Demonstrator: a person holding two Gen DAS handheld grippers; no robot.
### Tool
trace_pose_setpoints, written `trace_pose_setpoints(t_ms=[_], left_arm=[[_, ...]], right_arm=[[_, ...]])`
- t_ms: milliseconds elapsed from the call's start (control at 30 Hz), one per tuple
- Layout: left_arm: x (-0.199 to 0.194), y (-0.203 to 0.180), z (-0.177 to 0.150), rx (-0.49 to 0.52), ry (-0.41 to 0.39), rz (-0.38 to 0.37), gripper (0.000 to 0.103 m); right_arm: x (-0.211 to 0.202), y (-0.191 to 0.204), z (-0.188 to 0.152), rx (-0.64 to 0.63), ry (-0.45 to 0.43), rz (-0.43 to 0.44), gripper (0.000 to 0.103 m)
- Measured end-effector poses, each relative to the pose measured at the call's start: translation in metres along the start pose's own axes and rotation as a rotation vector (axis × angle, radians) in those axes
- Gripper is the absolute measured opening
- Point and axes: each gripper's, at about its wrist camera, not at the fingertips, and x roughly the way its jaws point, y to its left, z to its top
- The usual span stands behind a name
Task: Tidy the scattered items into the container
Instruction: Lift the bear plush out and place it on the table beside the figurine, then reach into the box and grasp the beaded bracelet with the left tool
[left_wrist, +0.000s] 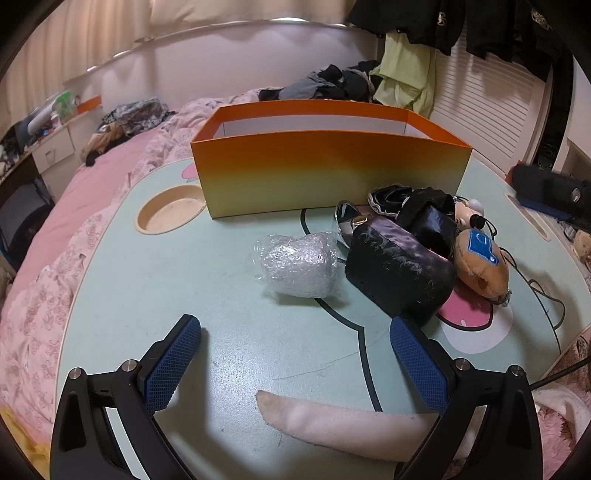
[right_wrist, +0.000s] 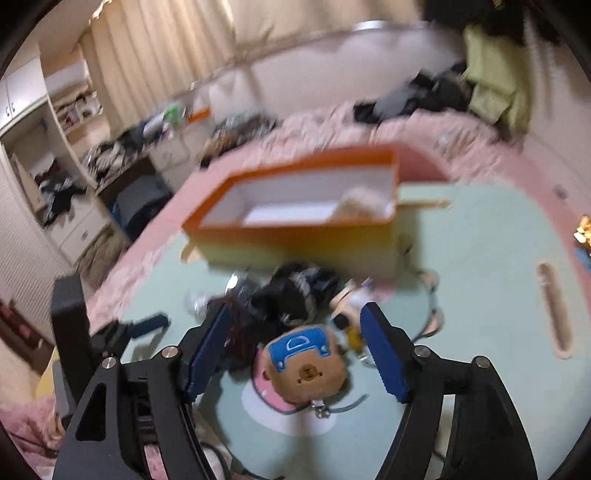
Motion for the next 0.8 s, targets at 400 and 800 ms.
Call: trace_pose_setpoints(t_ms=[400,800], left_arm=[[0.001,0.0,0.0,0.003,0.001,-0.003,0.102],[-0.049,0.002,0.052,0.051,-0.116,-0.113,0.096]], right_arm=[[0.005,-0.035,-0.032,-0.021,0.069,-0.242,0.073],[0.013,-0.036,-0.046,-0.061,0.087,-0.295,0.074]])
